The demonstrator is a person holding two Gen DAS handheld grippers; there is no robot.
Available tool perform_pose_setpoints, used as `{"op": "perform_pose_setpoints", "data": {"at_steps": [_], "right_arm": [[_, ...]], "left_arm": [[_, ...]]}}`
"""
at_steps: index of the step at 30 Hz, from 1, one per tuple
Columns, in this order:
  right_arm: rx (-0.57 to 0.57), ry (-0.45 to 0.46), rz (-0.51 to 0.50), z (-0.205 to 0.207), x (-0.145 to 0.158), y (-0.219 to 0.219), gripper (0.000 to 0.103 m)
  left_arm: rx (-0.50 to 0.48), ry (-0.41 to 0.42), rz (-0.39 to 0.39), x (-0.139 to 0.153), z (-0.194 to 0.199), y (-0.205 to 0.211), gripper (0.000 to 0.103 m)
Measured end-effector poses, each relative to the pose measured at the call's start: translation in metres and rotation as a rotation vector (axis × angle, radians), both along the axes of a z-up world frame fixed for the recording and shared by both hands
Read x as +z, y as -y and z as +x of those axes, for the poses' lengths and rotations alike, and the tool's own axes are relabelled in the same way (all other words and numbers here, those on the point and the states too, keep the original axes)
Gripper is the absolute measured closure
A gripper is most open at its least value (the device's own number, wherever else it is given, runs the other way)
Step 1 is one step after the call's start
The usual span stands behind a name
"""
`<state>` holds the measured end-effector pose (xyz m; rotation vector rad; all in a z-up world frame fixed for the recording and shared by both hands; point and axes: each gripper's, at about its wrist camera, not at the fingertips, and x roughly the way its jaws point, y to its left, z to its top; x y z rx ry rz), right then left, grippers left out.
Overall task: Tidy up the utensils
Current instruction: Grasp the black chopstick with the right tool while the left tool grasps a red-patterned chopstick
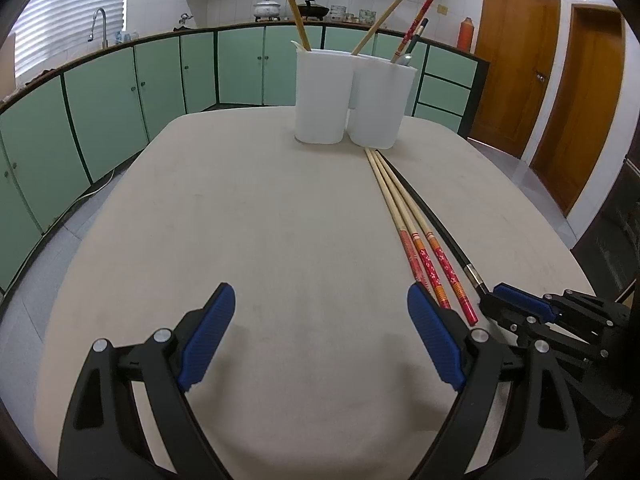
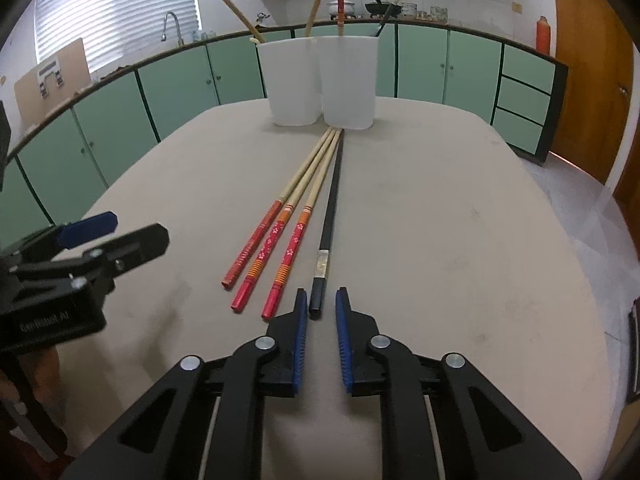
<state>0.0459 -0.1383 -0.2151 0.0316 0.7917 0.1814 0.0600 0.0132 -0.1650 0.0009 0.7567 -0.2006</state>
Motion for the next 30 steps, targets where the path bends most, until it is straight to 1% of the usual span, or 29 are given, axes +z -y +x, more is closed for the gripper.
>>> {"op": "perform_pose_setpoints", "data": {"at_steps": [2, 4, 10, 12, 16, 19, 23, 26, 29, 30], "right_arm": [[-0.005, 0.001, 0.006, 0.001, 0.0, 0.0, 0.089], [-0.008, -0.002, 0.018, 0.002, 0.0, 0.0, 0.096], [-0.028, -0.012, 0.027, 0.002, 0.001, 0.011, 0.097], [-0.032, -0.012, 0.036, 0.001, 0.002, 0.015, 0.097], [-0.033, -0.008, 0.041, 0.001, 0.002, 0.019, 0.097], [-0.03, -0.007, 0.049, 0.002, 0.002, 0.02, 0.097], [-0.029, -0.008, 0.055, 0.003, 0.001, 0.022, 0.097], [-0.028, -0.007, 0.059, 0.003, 0.001, 0.022, 0.097], [-0.029, -0.004, 0.065, 0.003, 0.001, 0.024, 0.097], [-0.029, -0.003, 0.066, 0.003, 0.001, 0.025, 0.097]], "left_arm": [[-0.009, -0.001, 0.002, 0.0, 0.0, 0.003, 0.018], [-0.021, -0.004, 0.003, -0.001, -0.002, 0.006, 0.018], [-0.067, -0.023, 0.015, -0.008, -0.004, 0.023, 0.018], [-0.074, -0.031, 0.033, -0.012, -0.004, 0.027, 0.018], [-0.08, -0.056, 0.042, -0.018, -0.001, 0.032, 0.02], [-0.083, -0.076, 0.035, -0.02, 0.002, 0.034, 0.022], [-0.088, -0.082, 0.023, -0.02, 0.003, 0.038, 0.022], [-0.086, -0.086, 0.027, -0.02, 0.006, 0.041, 0.027], [-0.086, -0.089, 0.017, -0.02, 0.008, 0.042, 0.037], [-0.088, -0.09, 0.014, -0.02, 0.009, 0.043, 0.042]]}}
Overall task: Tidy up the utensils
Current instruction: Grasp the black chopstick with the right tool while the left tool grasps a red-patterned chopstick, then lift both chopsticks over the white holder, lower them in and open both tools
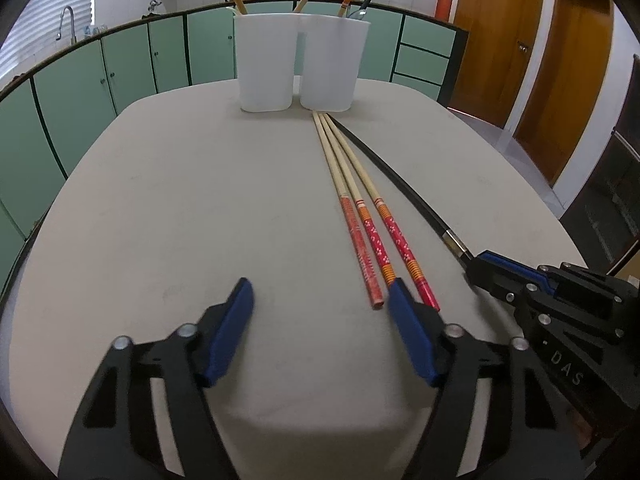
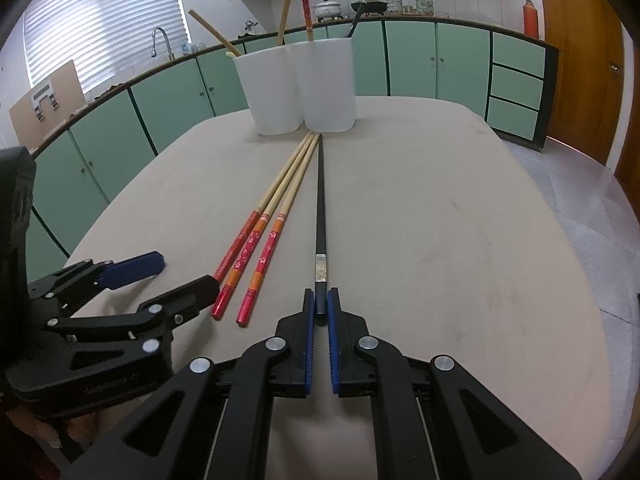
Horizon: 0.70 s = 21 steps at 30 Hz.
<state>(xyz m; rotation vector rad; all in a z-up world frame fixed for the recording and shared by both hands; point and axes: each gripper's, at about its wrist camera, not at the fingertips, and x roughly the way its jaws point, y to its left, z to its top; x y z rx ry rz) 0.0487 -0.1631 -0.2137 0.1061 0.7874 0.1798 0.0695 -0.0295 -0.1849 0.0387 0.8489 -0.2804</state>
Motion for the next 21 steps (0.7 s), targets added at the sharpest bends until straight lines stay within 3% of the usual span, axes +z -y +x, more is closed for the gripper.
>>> {"op": "perform_pose_setpoints", "data": {"at_steps": [5, 6, 7, 14, 21], "right_arm": [[0.0, 0.001, 0.005, 0.0, 0.0, 0.002, 0.097], [0.0, 0.0, 0.004, -0.001, 0.0, 0.002, 0.097], [0.0, 0.001, 0.004, -0.001, 0.0, 0.002, 0.097], [0.001, 0.012, 0.0, -0.002, 0.005, 0.002, 0.097], [0.008, 0.054, -0.009, -0.005, 0.023, 0.004, 0.097]], "left_arm": [[-0.031, -0.009, -0.037, 0.0, 0.002, 0.005, 0.081], [-0.036, -0.011, -0.045, 0.0, 0.002, 0.005, 0.094], [-0.042, -0.017, -0.06, 0.0, 0.003, 0.005, 0.097], [-0.041, -0.019, -0.083, 0.003, 0.002, 0.002, 0.097], [-0.046, 0.041, -0.091, 0.03, -0.006, -0.006, 0.097]]}}
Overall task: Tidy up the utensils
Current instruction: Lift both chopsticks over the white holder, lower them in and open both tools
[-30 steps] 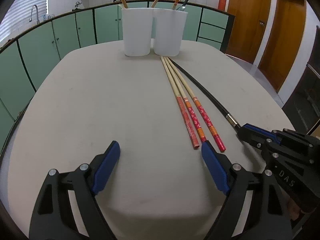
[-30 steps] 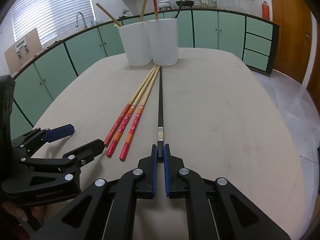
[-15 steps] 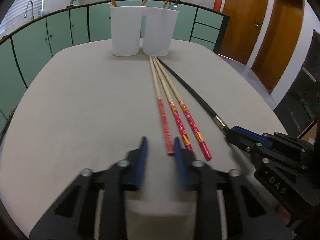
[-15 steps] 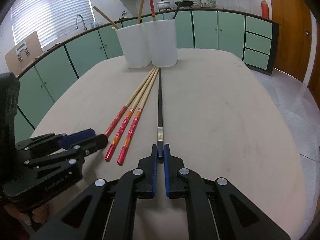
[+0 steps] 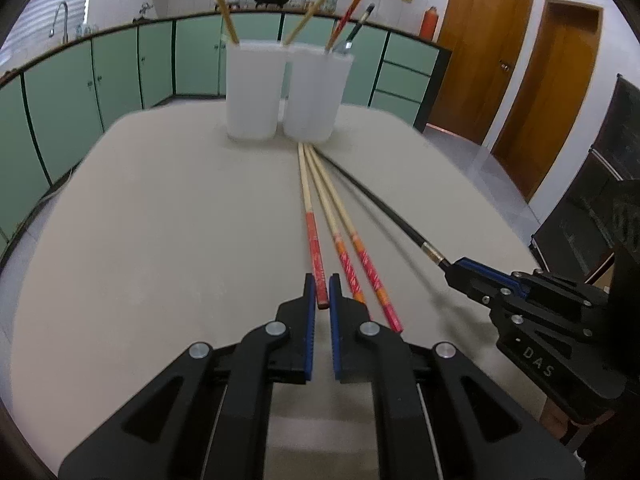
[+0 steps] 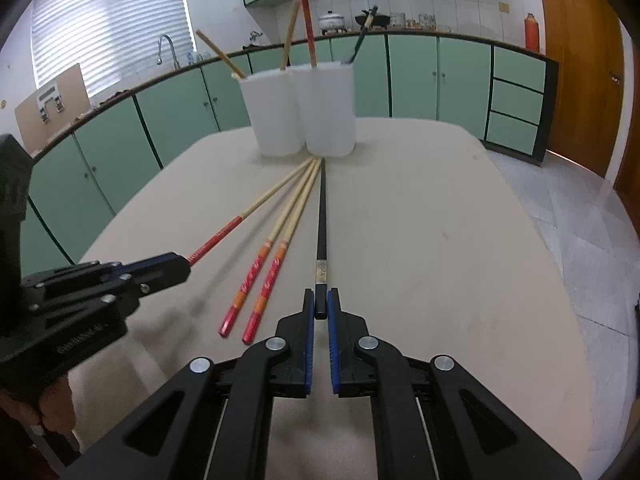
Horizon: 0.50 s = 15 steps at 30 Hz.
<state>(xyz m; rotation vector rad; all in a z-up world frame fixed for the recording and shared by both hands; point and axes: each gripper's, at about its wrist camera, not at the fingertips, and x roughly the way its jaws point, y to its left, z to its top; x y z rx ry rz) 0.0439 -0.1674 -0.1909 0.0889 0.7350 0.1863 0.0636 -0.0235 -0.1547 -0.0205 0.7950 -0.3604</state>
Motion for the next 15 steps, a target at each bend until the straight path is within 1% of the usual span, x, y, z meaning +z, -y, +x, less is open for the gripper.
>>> {"op": "perform_pose_setpoints", "data": {"at_steps": [7, 15], "right_arm": [[0.011, 0.059, -0.004, -0.001, 0.028, 0.002, 0.097], [0.018, 0.109, -0.005, -0.001, 0.052, 0.003, 0.097]], "left_arm": [[-0.003, 0.095, -0.001, 0.036, -0.006, -0.002, 0.097], [0.005, 0.156, -0.022, 0.062, -0.004, -0.006, 0.098]]}}
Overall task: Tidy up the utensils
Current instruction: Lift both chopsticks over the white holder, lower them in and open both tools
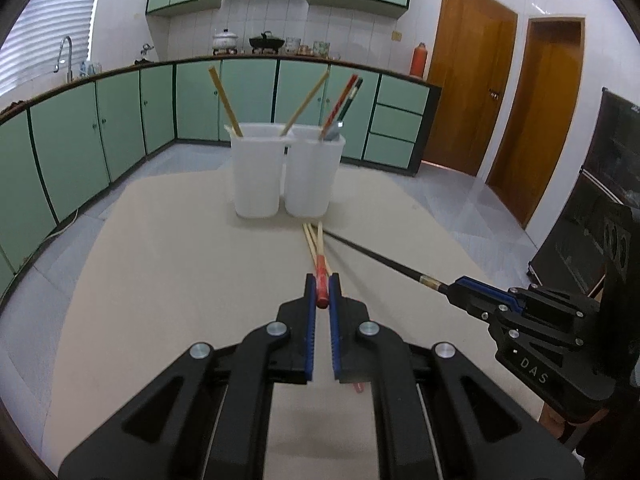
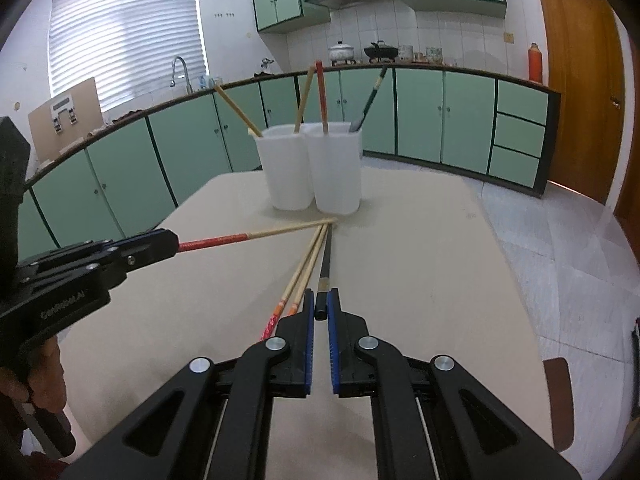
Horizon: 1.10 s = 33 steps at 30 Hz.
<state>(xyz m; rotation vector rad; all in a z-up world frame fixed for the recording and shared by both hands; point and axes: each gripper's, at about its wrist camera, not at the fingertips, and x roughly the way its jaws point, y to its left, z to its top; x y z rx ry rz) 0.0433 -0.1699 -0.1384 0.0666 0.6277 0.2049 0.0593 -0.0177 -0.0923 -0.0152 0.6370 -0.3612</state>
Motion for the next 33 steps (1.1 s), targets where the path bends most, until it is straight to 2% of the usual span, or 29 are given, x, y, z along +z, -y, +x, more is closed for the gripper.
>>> {"op": "perform_pose_setpoints", "data": {"at_steps": [9, 18, 25, 33], "right_arm": [[-0.007, 0.057, 0.015, 0.006, 0.033, 0.009, 0.097], [-0.01, 0.123, 0.075, 0.015, 0.077, 0.029, 0.097], [0.025, 0.149, 0.063, 0.025, 0.102, 0.025, 0.097], [0.084, 0.167, 0.035, 0.035, 0.123, 0.017, 0.097]], "left_arm": [[0.014, 0.052, -0.004, 0.025, 0.0, -0.009, 0.098], [0.04, 0.144, -0.042, 0.068, -0.001, -0.028, 0.098], [0.036, 0.205, -0.06, 0.092, 0.0, -0.028, 0.098], [0.026, 0.245, -0.068, 0.105, 0.003, -0.028, 0.098]]}}
